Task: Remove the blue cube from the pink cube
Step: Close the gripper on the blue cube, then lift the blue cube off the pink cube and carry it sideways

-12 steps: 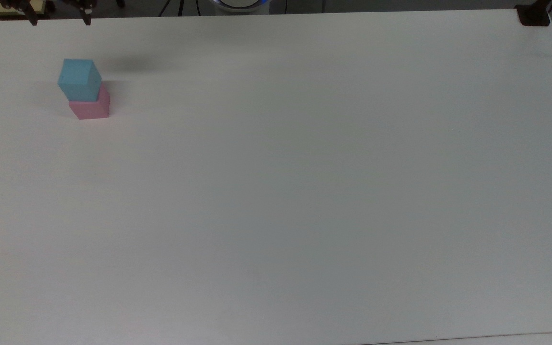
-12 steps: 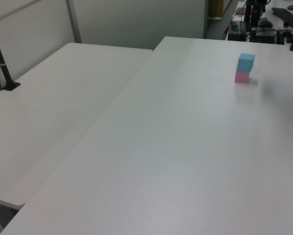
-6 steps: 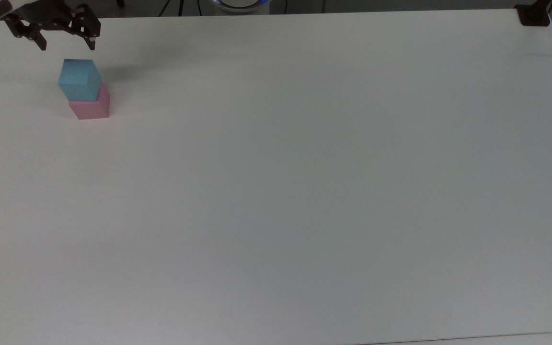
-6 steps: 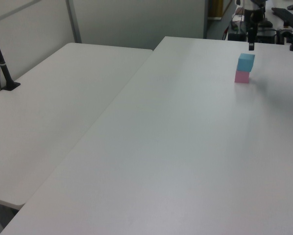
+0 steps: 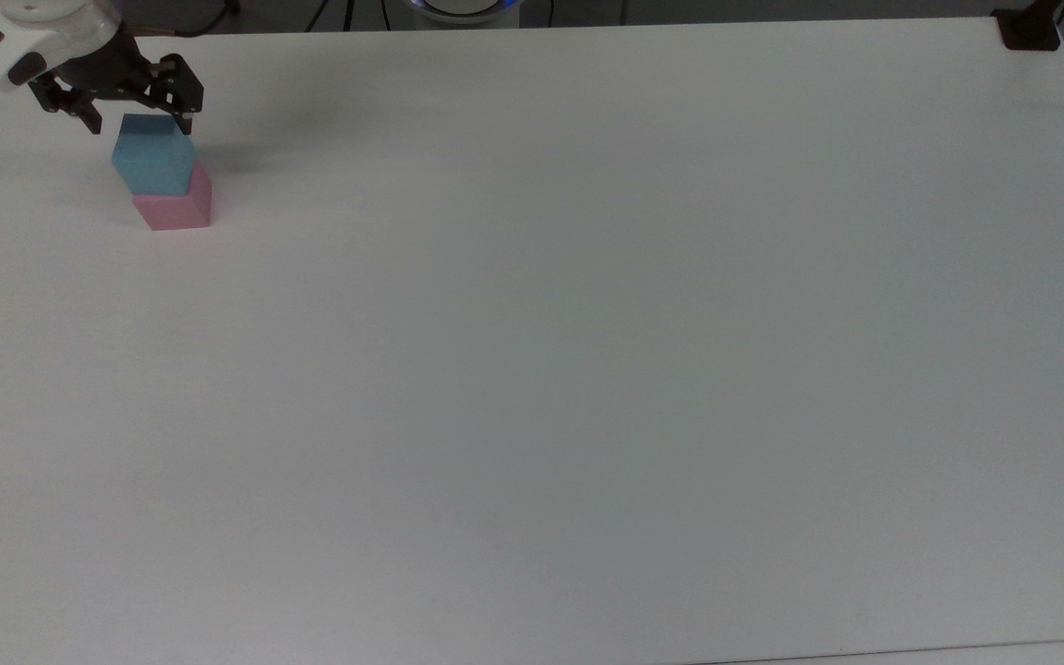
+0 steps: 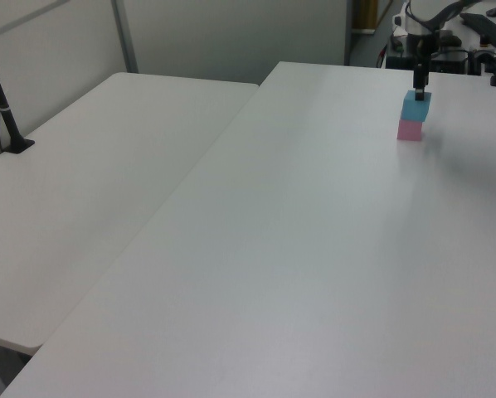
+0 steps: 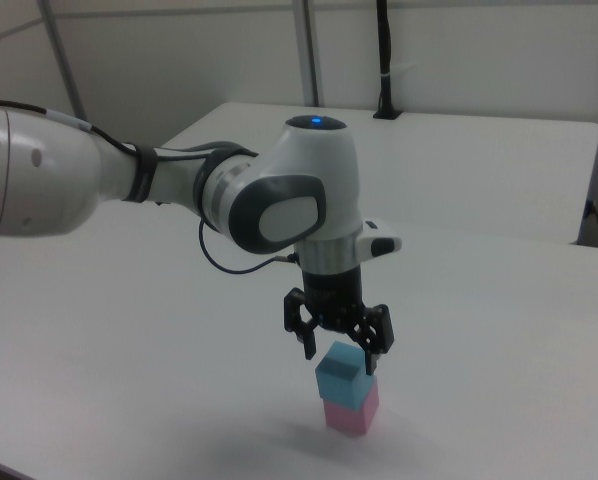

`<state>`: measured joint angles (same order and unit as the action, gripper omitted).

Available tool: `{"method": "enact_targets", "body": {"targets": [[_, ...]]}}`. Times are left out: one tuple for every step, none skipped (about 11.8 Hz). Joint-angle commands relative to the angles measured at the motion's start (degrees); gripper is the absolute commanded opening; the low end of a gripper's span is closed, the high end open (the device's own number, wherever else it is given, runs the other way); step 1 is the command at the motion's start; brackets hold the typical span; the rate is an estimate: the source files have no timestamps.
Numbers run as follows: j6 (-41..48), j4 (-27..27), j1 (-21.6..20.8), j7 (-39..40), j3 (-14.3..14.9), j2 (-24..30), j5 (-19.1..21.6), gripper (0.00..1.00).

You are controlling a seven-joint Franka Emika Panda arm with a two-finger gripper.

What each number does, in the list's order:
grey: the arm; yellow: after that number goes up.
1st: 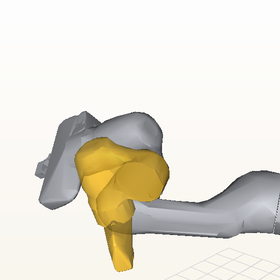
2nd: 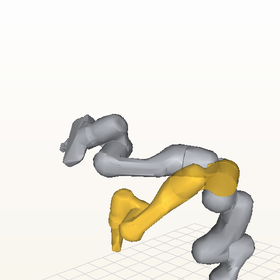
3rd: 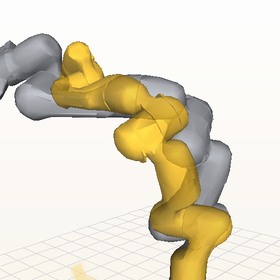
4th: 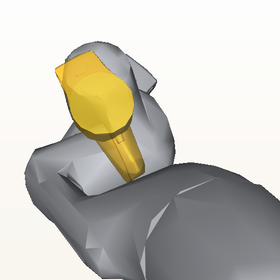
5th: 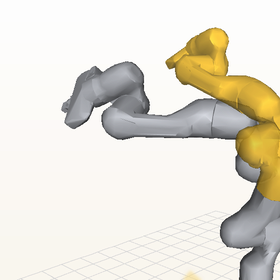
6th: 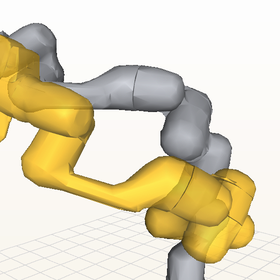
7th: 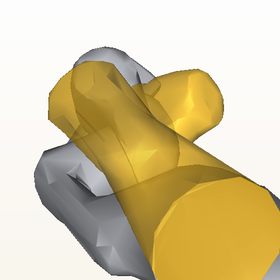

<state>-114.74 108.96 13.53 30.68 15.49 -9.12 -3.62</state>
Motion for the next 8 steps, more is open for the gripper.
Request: {"method": "enact_targets", "body": {"targets": [[-3.9,3.5,-0.3,-1.5,0.2,0.2,-0.7,1.00],[-4.0,3.5,-0.4,-1.5,0.2,-0.3,-0.6,0.96],[-4.1,3.5,-0.4,-1.5,0.2,-0.3,-0.5,0.78],[-3.5,3.4,-0.5,-1.8,0.1,0.0,-0.1,0.60],[-2.1,3.2,-0.5,-1.8,0.2,0.6,-0.1,0.47],[0.3,2.5,-0.5,-1.8,0.1,1.2,0.1,0.38],[2.3,1.6,-0.6,-1.8,0.0,2.6,0.2,0.32],[4.5,1.4,-0.8,-1.8,-0.5,4.4,0.2,0.31]]}}
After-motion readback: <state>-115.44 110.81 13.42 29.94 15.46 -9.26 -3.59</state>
